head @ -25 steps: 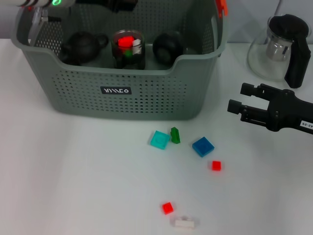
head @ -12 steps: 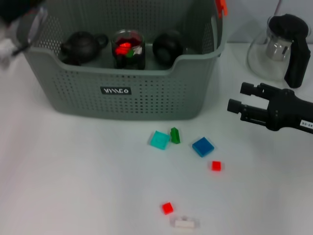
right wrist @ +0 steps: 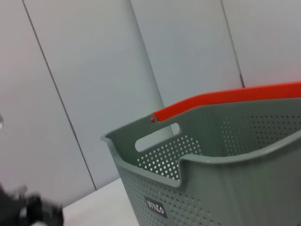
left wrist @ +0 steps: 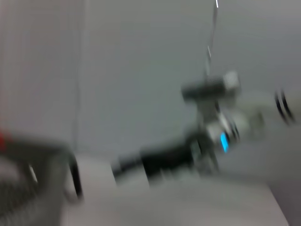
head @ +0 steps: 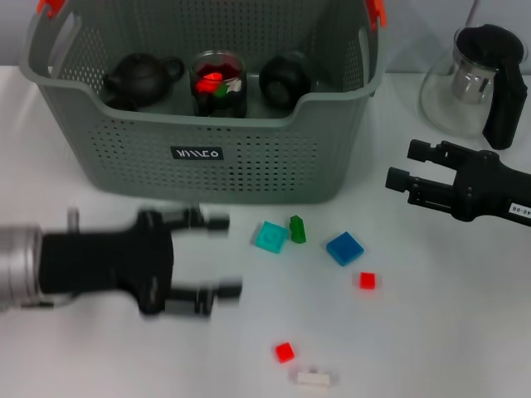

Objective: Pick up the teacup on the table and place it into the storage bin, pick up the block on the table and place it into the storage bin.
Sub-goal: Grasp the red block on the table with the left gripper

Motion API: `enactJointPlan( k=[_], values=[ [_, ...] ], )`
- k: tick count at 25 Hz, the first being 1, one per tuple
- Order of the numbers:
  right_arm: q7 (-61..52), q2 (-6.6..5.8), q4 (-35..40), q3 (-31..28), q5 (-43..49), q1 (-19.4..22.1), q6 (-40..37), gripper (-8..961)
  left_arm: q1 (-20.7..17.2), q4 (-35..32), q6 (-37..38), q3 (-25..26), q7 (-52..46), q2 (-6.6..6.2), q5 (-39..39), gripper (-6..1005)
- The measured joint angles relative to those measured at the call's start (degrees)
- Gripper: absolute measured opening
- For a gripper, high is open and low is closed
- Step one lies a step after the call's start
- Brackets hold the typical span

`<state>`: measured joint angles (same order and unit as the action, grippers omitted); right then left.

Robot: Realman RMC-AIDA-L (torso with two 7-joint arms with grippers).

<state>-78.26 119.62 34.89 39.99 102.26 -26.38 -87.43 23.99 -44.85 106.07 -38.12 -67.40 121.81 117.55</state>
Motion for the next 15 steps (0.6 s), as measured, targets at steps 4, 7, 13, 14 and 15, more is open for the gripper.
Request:
enactJointPlan(
  k=[4,7,13,14,15],
  values=[
    [-0.4,-0.14,0.0,0.0,0.0,0.3,0.1,806,-0.4,0.2,-2.5,-3.3,5.0,1.34,6.0,819],
    [-0.4,-0.08,-0.1,0.0,-0.1,0.3,0.1,806,-0.7,1.1,-7.2,-7.1,8.2,2.54,8.0,814],
    [-0.8,-0.09,-0.1,0.0,-0.1,0.4,0.1,806,0.5,7.6,-15.9,-12.8,13.1,2.89,6.8,805],
    [-1.0,-0.08,-0.1,0.0,-0.1,0.4,0.1,806,0.7,8.6,-16.7,-13.1,14.8,2.93,5.9,804],
    [-1.1,-0.09,-0.1,0.0,-0.1,0.4,0.2,806,0.7,9.3,-17.2,-13.2,16.0,2.95,5.3,802]
  ],
)
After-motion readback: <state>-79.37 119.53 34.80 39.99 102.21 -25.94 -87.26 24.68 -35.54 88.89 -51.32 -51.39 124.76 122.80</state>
